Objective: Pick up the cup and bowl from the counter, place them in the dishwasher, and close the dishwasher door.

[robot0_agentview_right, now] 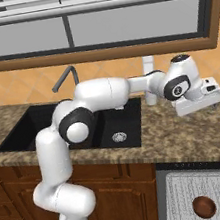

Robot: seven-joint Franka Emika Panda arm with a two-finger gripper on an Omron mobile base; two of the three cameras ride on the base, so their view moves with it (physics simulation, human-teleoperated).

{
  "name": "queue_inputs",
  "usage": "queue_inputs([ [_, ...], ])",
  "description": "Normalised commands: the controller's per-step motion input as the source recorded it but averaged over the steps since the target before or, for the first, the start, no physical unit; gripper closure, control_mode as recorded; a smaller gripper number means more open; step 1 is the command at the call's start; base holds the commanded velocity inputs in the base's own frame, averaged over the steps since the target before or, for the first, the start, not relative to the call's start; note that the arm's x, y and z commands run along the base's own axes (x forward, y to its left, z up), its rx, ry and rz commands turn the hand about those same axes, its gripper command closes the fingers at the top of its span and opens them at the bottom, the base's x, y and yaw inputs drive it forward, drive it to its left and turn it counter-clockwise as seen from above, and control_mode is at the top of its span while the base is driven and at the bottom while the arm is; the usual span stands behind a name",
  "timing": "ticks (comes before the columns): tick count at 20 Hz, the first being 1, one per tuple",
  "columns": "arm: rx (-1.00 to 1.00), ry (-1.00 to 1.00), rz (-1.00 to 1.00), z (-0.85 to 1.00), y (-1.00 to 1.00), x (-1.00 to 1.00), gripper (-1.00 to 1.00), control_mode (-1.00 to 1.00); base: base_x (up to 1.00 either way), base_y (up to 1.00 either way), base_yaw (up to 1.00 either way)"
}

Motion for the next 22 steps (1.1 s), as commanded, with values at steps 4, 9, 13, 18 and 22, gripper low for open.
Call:
queue_inputs([
  [4, 0.08, -0.06, 0.23, -0.08, -0.60, 0.33, -1.00, -1.00, 0.00, 0.00, 0.00],
  [9, 0.01, -0.03, 0.05, -0.12, -0.22, 0.11, -1.00, -1.00, 0.00, 0.00, 0.00],
  [13, -0.02, 0.02, -0.13, -0.32, 0.02, 0.18, -1.00, -1.00, 0.00, 0.00, 0.00],
  [18, -0.04, 0.00, -0.11, -0.44, -0.05, 0.23, -1.00, -1.00, 0.00, 0.00, 0.00],
  [22, 0.00, 0.00, -0.06, -0.36, -0.33, 0.41, -1.00, -1.00, 0.00, 0.00, 0.00],
])
